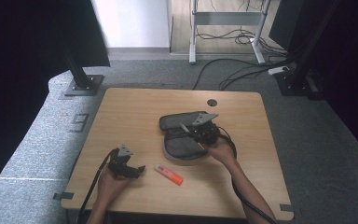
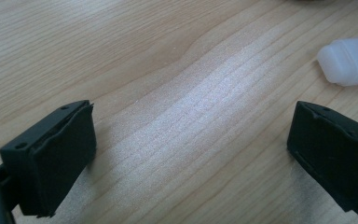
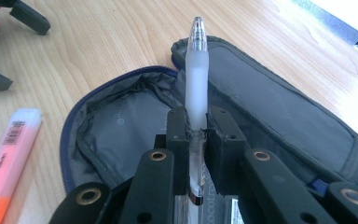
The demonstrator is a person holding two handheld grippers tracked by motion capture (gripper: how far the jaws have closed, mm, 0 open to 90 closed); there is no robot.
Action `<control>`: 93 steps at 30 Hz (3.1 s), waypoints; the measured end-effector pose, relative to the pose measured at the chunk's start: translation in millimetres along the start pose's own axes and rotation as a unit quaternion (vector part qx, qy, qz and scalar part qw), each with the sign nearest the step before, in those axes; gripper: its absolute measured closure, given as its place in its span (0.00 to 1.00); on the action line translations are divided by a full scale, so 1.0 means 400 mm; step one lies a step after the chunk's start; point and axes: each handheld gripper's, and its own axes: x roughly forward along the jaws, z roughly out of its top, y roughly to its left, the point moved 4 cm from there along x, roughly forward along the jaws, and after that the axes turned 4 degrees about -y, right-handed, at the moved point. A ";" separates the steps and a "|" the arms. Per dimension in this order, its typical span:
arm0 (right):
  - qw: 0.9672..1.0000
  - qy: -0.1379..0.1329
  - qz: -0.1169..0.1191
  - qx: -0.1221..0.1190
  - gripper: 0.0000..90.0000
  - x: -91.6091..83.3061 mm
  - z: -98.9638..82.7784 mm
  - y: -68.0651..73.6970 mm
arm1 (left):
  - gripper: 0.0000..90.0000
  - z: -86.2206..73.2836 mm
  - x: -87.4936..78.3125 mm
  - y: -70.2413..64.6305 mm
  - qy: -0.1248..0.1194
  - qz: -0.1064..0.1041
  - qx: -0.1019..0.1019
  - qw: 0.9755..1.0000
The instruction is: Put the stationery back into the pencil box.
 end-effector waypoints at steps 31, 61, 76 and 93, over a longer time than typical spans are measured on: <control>0.999 0.046 0.005 0.019 0.82 0.120 -0.055 0.009 | 0.01 0.000 0.000 0.000 -0.001 0.000 -0.001 1.000; 0.997 0.079 0.021 0.014 0.34 0.097 -0.050 0.032 | 0.01 0.000 0.000 0.000 -0.001 0.000 -0.001 1.000; 0.996 0.078 0.023 0.020 0.34 0.089 -0.069 0.037 | 0.01 0.000 0.000 0.000 0.000 0.000 0.000 1.000; 0.997 0.041 0.027 0.052 0.34 0.088 -0.130 0.045 | 0.01 0.000 0.000 0.000 0.000 0.000 0.000 1.000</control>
